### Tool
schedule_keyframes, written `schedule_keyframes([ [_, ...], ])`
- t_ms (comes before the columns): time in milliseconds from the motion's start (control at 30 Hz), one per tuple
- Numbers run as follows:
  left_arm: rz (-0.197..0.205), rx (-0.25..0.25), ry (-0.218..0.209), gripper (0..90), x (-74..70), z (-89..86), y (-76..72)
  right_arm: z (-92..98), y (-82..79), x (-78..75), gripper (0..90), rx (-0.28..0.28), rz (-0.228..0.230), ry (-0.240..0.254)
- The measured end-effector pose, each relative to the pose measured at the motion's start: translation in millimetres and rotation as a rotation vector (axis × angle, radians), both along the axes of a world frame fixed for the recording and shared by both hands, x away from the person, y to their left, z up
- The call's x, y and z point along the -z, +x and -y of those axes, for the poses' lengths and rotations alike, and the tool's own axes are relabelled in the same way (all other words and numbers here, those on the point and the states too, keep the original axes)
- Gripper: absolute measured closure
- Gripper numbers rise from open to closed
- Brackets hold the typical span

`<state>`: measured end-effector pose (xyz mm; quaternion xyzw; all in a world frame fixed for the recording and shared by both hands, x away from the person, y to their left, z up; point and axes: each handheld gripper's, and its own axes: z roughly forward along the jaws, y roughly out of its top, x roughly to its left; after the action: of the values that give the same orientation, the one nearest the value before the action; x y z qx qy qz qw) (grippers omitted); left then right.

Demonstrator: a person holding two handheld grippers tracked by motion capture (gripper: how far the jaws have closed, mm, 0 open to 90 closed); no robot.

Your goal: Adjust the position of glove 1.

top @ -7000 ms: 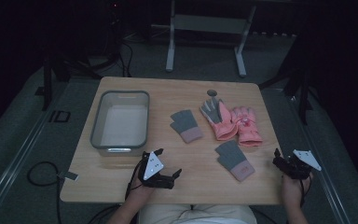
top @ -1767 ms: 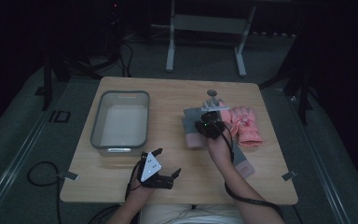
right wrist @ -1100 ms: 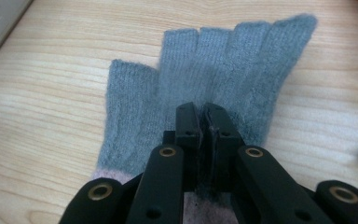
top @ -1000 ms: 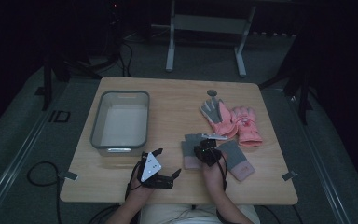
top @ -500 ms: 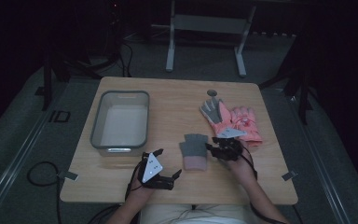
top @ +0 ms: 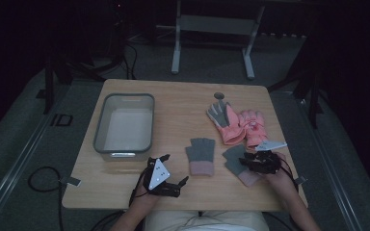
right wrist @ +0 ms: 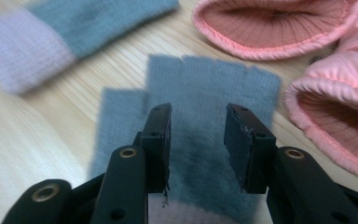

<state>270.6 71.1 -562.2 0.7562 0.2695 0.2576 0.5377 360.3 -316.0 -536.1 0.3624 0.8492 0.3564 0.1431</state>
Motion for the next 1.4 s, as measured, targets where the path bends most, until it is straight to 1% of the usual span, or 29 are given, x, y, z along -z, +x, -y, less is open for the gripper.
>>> schedule_keyframes([
  [33, 0.01, -0.005, 0.007, 1.2, 0.0, 0.6, -0.6, -0.3, 0.0, 2.1, 61.2, -0.019, 0.0, 0.009],
  [67, 0.023, 0.003, 0.036, 1.2, 0.1, 2.4, -1.2, -0.4, 0.6, 4.5, 60.5, -0.034, -0.018, 0.023],
  [100, 0.012, 0.0, 0.024, 1.2, 0.1, 2.5, -1.6, -1.8, 2.0, 10.1, 60.4, -0.039, -0.027, -0.019],
  [133, 0.013, 0.0, 0.015, 1.2, 0.1, 2.0, -1.4, -1.7, 1.3, 11.8, 61.1, -0.045, -0.006, -0.015],
  [200, -0.009, -0.001, -0.003, 1.2, -0.1, -0.2, 0.1, -3.2, 0.2, 10.2, 65.6, -0.022, -0.023, -0.021],
  [233, -0.004, -0.005, 0.002, 1.2, -0.1, -0.9, 0.7, -4.5, -0.7, 10.4, 68.1, -0.027, -0.011, -0.033],
  [300, -0.031, -0.013, -0.022, 1.2, -0.3, -2.7, 2.1, -4.6, -0.2, 10.5, 76.6, -0.01, -0.022, -0.021],
  [400, -0.025, -0.017, -0.019, 1.2, -0.2, -2.0, 1.4, -3.5, 1.4, 10.7, 79.3, 0.002, -0.035, -0.004],
  [433, -0.019, -0.008, -0.024, 1.2, -0.1, -3.3, 1.4, -6.8, 0.9, 9.3, 84.5, 0.017, -0.035, -0.017],
  [467, -0.037, -0.014, -0.042, 1.2, -0.1, -4.5, 2.5, -8.4, 0.4, 8.9, 84.9, 0.023, -0.039, -0.016],
  [500, -0.026, -0.042, -0.05, 1.2, 0.0, -3.8, 1.7, -9.1, 0.9, 8.0, 85.2, 0.043, -0.054, -0.005],
  [533, 0.002, -0.003, -0.007, 1.2, 0.0, -2.1, 0.8, -10.6, -0.1, 6.2, 85.6, 0.064, -0.058, -0.005],
  [600, -0.009, -0.015, -0.026, 1.3, 0.1, -2.4, 0.5, -14.4, -5.0, -0.2, 85.6, 0.102, -0.069, 0.023],
  [633, -0.004, 0.01, -0.006, 1.2, -0.1, -1.4, 0.9, -16.9, -8.3, -4.6, 85.6, 0.121, -0.056, 0.027],
  [667, -0.022, -0.006, -0.04, 1.2, 0.1, -3.4, 1.1, -19.4, -12.1, -10.8, 85.6, 0.146, -0.044, 0.028],
  [700, -0.013, -0.026, -0.066, 1.2, 0.4, -4.3, 1.5, -21.0, -15.1, -18.2, 85.6, 0.161, -0.054, 0.051],
  [733, -0.017, -0.013, -0.043, 1.2, 0.1, -4.3, 2.7, -23.4, -19.6, -26.8, 85.5, 0.178, -0.028, 0.051],
  [767, -0.021, -0.016, -0.052, 1.2, 0.1, -5.5, 3.5, -25.8, -24.3, -35.5, 85.5, 0.202, 0.003, 0.043],
  [800, -0.013, -0.029, -0.063, 1.3, 0.3, -5.6, 3.0, -26.5, -26.5, -43.4, 85.5, 0.208, -0.013, 0.068],
  [833, -0.012, -0.013, -0.055, 1.2, 0.3, -4.7, 3.1, -27.2, -29.2, -50.4, 85.5, 0.23, -0.016, 0.092],
  [900, -0.004, -0.018, -0.041, 1.2, 0.3, -3.2, 2.2, -30.2, -34.0, -60.8, 85.5, 0.275, 0.022, 0.087],
  [933, -0.001, -0.009, -0.037, 1.2, 0.2, -2.9, 1.6, -31.0, -34.1, -63.1, 85.4, 0.286, 0.008, 0.102],
  [1000, 0.003, -0.012, -0.03, 1.2, 0.3, -1.8, 1.0, -34.6, -35.0, -62.8, 85.4, 0.327, 0.032, 0.08],
  [1067, -0.001, -0.011, -0.031, 1.2, 0.2, -2.4, 1.3, -35.0, -34.8, -60.1, 85.3, 0.347, 0.006, 0.108],
  [1167, -0.012, -0.015, -0.041, 1.2, 0.1, -3.8, 2.7, -35.0, -34.5, -57.3, 85.3, 0.376, 0.009, 0.094],
  [1200, -0.02, -0.019, -0.052, 1.2, 0.1, -5.0, 3.6, -34.1, -34.5, -56.2, 85.3, 0.39, 0.004, 0.11],
  [1233, -0.022, -0.019, -0.054, 1.2, 0.1, -5.2, 3.8, -35.3, -35.3, -53.0, 85.3, 0.416, 0.018, 0.094],
  [1300, -0.021, -0.019, -0.054, 1.2, 0.1, -5.5, 3.7, -36.1, -34.5, -47.8, 85.2, 0.418, -0.006, 0.117],
  [1400, -0.02, -0.02, -0.053, 1.2, 0.1, -5.3, 3.5, -38.1, -34.2, -41.0, 85.2, 0.436, -0.004, 0.093],
])
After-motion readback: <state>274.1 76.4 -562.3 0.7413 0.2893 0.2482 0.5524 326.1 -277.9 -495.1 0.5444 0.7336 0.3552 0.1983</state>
